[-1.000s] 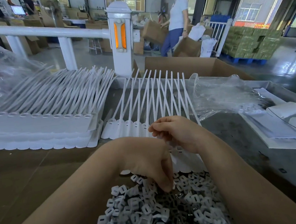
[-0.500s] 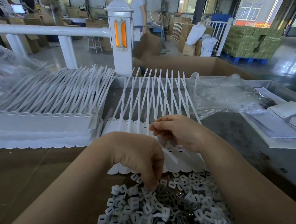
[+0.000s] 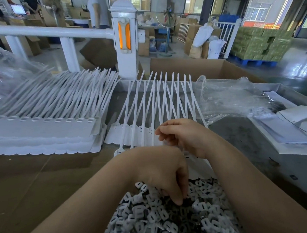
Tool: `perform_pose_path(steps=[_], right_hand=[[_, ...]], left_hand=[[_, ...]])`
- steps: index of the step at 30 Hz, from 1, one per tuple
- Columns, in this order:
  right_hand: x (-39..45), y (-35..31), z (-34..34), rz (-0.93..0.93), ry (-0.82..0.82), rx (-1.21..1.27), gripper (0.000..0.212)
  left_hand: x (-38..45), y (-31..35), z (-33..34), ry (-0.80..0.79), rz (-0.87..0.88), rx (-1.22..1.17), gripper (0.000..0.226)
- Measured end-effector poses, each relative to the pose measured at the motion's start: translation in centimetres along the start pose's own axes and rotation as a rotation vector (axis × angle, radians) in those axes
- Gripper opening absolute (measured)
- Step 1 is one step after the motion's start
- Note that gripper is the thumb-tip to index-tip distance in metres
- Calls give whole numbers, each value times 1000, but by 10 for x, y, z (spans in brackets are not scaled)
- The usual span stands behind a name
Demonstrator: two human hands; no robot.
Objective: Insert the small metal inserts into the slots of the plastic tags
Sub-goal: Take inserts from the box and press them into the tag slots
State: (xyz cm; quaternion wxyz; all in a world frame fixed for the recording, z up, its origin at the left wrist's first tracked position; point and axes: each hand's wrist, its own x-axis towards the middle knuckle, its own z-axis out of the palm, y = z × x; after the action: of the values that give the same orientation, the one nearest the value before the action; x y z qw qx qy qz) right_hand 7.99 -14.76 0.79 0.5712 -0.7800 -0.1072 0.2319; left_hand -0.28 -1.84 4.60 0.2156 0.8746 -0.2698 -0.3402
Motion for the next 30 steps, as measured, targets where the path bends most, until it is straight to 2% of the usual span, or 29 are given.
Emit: perform_pose_path(steps=[3, 9, 13, 16, 20, 23, 26, 30], right_hand=[[0, -1, -3, -6, 8, 38, 21], [-3, -3, -6, 7, 29, 84, 18], [-3, -2, -10, 20, 23, 34, 19], [-4, -3, -13, 13, -28, -73, 18], [-6, -3, -15, -46, -76, -117, 10], [-8, -3, -16, -107, -116, -162, 16], [-9, -4, -17, -160, -147, -178, 19], [-9, -3, -17, -214, -185, -163, 17]], left_hand=[[3, -15, -3, 94, 56, -116, 9], [-1, -43, -14, 249, 13, -341, 5], [-5, -51, -17, 164, -58, -358, 5], [-5, -53, -17, 163, -78, -384, 3], [-4, -58, -19, 355, -72, -532, 7], [-2, -63, -19, 477, -105, -709, 14], [-1, -66, -18, 548, -133, -919, 17], [0, -68, -19, 586, -120, -1054, 17]])
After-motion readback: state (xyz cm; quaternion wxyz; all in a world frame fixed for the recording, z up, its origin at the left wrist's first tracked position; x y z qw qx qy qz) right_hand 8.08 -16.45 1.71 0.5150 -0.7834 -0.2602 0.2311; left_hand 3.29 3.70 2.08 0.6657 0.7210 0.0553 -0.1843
